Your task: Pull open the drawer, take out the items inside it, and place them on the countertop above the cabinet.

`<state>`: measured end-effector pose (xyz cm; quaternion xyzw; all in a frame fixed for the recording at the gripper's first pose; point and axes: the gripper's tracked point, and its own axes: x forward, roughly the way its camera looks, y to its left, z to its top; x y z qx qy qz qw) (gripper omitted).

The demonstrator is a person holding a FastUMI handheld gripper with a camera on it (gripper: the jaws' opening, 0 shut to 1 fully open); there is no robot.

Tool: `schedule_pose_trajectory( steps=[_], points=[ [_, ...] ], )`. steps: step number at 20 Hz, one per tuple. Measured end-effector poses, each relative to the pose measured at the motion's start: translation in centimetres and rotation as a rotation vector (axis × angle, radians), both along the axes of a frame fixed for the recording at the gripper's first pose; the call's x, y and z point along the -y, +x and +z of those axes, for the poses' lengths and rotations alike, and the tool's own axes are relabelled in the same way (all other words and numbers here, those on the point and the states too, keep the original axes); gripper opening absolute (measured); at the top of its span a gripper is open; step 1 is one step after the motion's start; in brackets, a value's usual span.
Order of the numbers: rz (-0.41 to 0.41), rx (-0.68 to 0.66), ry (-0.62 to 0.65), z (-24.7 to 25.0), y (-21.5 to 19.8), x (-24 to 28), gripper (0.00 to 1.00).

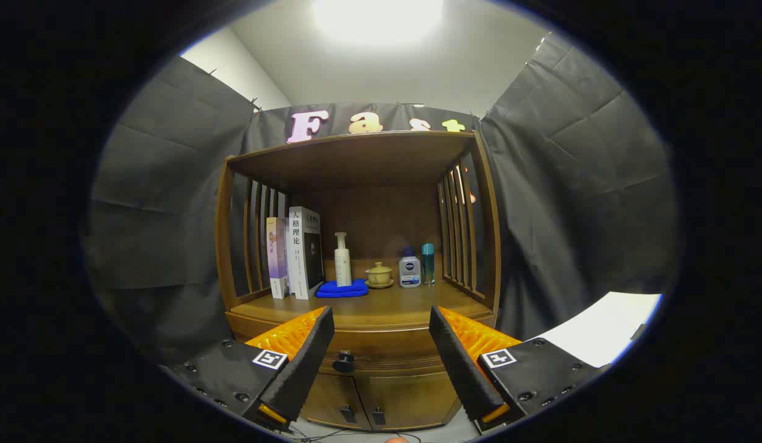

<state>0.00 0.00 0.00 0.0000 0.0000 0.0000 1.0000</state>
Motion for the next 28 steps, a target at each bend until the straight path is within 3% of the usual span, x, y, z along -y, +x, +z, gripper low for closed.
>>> schedule_pose_trajectory(
  steps=[28],
  points=[
    [0.021, -0.025, -0.008, -1.8, -0.2, -1.1, 0.99]
  ],
)
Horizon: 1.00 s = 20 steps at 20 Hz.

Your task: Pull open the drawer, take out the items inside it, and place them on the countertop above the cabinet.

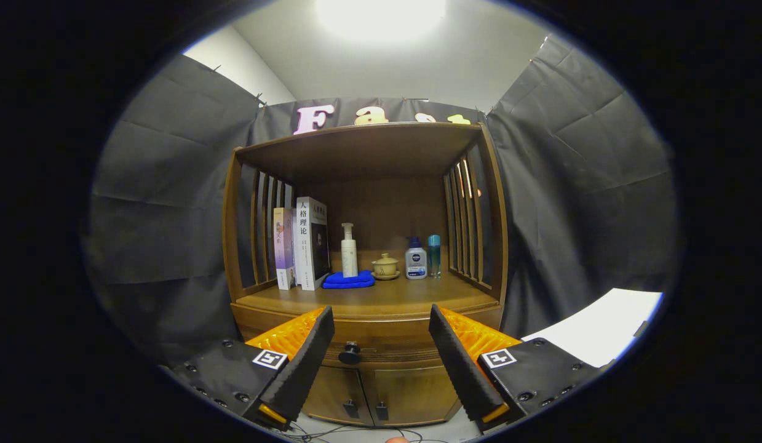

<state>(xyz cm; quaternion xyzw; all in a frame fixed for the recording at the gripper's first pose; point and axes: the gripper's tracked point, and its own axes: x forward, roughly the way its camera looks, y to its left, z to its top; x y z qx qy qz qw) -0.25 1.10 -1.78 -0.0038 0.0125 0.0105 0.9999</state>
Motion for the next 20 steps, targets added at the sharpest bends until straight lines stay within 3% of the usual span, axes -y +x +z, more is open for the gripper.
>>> schedule_pose_trajectory(
  steps=[10, 20],
  points=[
    [0.021, -0.016, 0.022, -0.4, 1.7, -0.9, 0.99],
    [0.026, -0.079, 0.034, -3.4, 7.9, -2.7, 0.99]
  ],
)
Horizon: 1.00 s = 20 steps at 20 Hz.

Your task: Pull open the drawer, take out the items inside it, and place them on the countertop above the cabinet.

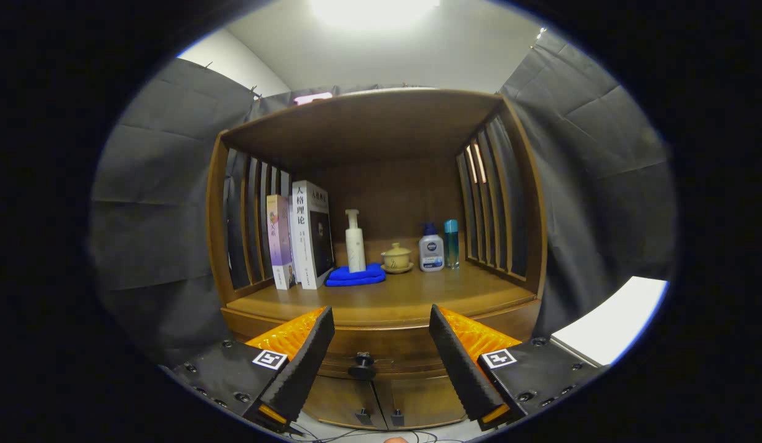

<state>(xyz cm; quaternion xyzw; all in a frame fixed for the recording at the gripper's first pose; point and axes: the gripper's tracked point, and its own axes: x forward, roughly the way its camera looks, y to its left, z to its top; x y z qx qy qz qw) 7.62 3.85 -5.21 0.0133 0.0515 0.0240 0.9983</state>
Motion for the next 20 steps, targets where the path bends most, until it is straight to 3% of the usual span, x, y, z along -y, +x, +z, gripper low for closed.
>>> schedule_pose_trajectory(
  steps=[13, 20],
  points=[
    [0.035, -0.239, -0.030, -12.0, 5.0, -3.0, 0.99],
    [0.018, -0.311, -0.018, -15.1, 5.9, -3.3, 0.62]
  ],
)
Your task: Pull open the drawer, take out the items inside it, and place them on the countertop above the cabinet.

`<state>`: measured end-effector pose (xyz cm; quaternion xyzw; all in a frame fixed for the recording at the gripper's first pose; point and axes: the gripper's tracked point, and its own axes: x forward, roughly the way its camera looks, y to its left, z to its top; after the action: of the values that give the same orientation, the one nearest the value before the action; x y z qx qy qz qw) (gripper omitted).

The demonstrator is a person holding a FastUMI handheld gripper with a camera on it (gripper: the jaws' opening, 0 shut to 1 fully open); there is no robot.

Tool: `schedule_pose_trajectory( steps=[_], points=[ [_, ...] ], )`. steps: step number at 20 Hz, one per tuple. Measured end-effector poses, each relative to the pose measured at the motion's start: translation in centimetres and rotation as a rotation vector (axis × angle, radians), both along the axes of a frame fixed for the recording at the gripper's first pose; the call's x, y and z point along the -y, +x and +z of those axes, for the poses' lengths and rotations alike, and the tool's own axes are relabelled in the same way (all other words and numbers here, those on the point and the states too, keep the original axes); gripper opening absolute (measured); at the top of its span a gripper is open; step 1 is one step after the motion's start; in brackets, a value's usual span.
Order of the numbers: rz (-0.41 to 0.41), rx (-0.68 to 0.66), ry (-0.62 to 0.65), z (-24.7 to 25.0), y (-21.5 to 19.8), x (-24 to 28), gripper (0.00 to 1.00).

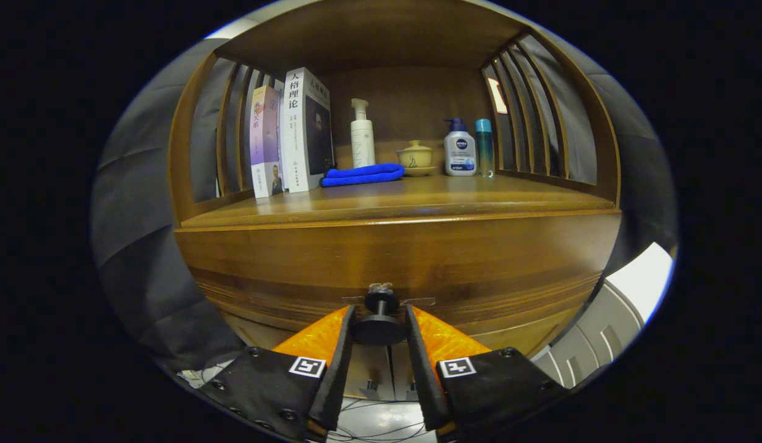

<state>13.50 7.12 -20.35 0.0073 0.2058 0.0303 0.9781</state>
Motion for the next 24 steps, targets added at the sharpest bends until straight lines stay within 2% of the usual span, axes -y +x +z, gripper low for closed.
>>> schedule_pose_trajectory(
  steps=[3, 4, 7, 24],
  points=[
    [0.005, 0.002, 0.006, 0.1, -0.4, 0.1, 0.46],
    [0.013, 0.003, -0.005, 0.2, -0.4, 0.2, 0.35],
    [0.024, 0.001, -0.027, 0.0, -0.9, 0.3, 0.35],
    [0.049, 0.042, -0.062, 0.7, -11.5, 0.7, 0.35]
  ],
)
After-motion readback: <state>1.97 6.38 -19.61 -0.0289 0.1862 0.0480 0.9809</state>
